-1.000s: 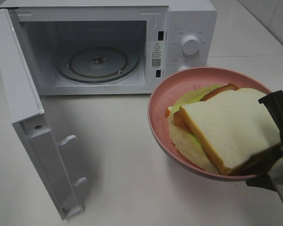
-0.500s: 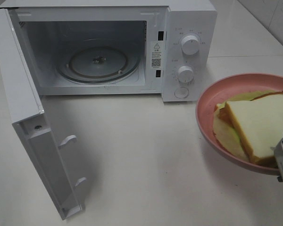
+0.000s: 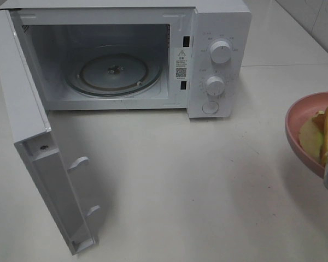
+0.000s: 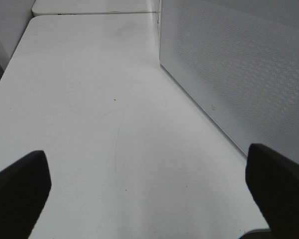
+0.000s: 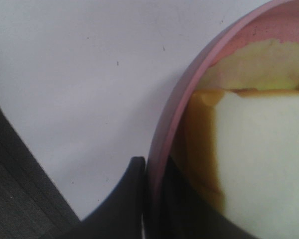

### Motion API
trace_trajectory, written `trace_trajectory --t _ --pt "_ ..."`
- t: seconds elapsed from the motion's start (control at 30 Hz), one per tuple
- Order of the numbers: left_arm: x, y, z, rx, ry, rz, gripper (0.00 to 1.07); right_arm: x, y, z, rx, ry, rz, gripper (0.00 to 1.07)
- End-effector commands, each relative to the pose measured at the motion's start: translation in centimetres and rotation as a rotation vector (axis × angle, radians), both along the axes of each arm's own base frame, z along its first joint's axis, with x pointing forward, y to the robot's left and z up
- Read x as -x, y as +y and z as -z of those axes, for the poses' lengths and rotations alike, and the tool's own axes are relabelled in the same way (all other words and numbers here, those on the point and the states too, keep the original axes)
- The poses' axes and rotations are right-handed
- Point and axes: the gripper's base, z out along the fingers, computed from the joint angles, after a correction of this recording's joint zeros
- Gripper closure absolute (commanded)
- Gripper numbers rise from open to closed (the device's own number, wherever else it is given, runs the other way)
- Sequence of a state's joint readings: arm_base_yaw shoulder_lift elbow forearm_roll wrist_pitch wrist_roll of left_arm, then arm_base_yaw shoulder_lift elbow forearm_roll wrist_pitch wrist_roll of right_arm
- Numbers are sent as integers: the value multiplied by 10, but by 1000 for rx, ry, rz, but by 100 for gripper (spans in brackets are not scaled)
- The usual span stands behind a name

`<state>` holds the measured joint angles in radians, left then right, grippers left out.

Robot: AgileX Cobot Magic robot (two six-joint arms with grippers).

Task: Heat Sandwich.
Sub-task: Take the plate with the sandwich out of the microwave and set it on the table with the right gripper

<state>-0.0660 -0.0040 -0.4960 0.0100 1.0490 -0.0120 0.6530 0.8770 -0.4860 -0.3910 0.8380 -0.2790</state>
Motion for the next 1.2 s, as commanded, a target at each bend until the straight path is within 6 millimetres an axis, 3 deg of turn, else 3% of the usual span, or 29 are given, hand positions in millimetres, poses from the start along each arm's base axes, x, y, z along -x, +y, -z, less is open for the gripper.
trace_trajectory --t 0.03,0.63,1.2 --pt "2 0 0 2 -27 -4 7 -1 -4 -3 0 -43 67 107" --pt "2 0 0 2 -27 -4 7 -27 0 21 -19 -74 598 107" --pt "2 0 0 2 -27 -4 7 -47 14 56 -24 -57 798 106"
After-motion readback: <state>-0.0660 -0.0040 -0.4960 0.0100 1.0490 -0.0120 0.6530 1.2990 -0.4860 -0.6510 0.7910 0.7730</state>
